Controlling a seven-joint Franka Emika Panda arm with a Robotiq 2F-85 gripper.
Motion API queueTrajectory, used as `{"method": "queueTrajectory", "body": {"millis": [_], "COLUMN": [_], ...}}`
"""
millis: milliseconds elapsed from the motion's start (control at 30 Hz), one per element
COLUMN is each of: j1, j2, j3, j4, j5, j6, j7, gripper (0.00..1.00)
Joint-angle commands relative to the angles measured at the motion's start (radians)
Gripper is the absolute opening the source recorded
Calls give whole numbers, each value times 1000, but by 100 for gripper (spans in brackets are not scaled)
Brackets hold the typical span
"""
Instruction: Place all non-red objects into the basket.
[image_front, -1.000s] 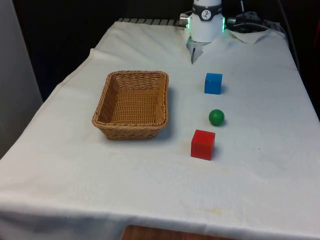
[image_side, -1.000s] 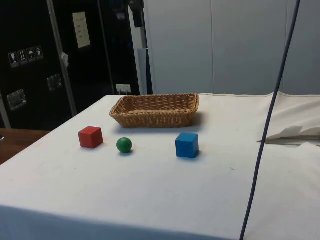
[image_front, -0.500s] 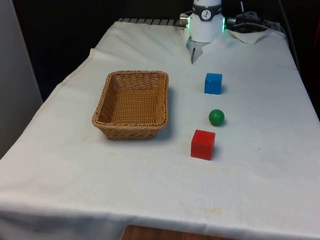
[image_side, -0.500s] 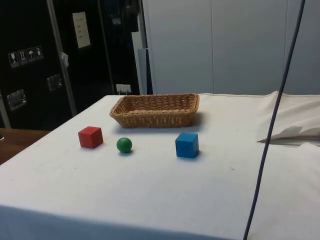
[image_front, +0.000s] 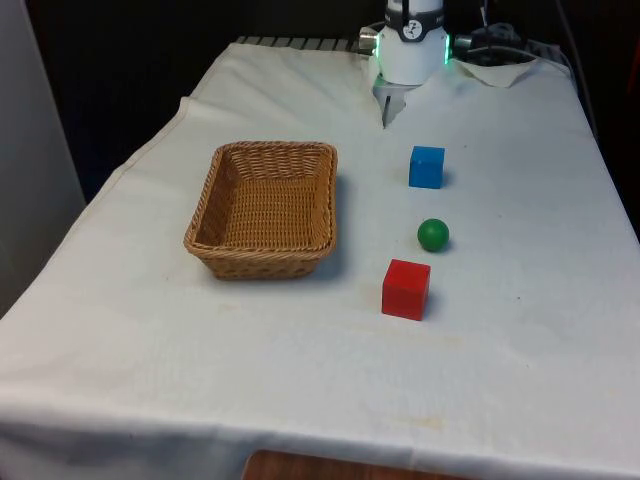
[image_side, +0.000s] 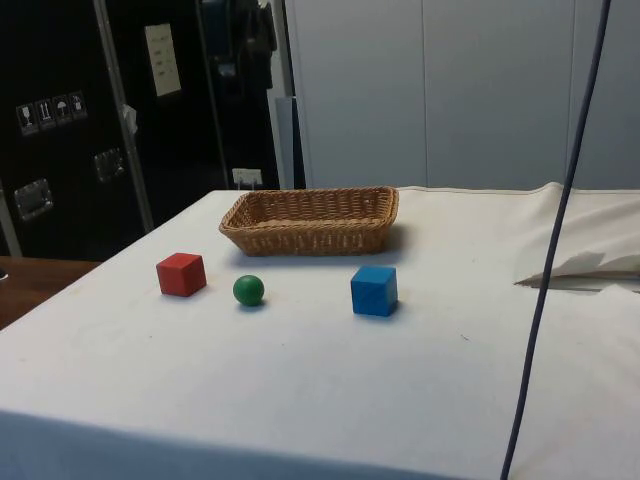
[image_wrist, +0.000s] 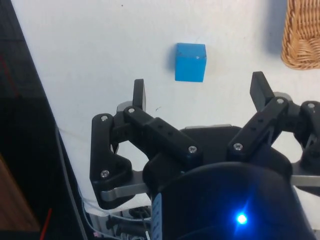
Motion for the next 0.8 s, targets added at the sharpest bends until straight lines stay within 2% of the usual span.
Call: {"method": "queueTrajectory", "body": {"millis": [0,67,367,400,567,633,667,767], "j1": [0,0,1,0,1,0,0,0], "j2": [3,7,27,26,39,45,42,56], "j3": [1,1,3,1,7,7,6,8], "j4": [-9,-5,-55,-47,-86,-96,-92,-107], "j5": [11,6,30,22,29,29,22,31], "j6": [18,9,94,74,156,175,159,203], "j7": [-2,-1,-8,-6,-8,-9,-6,-11], "gripper": [100,100,100,100,100,100,100,100]}}
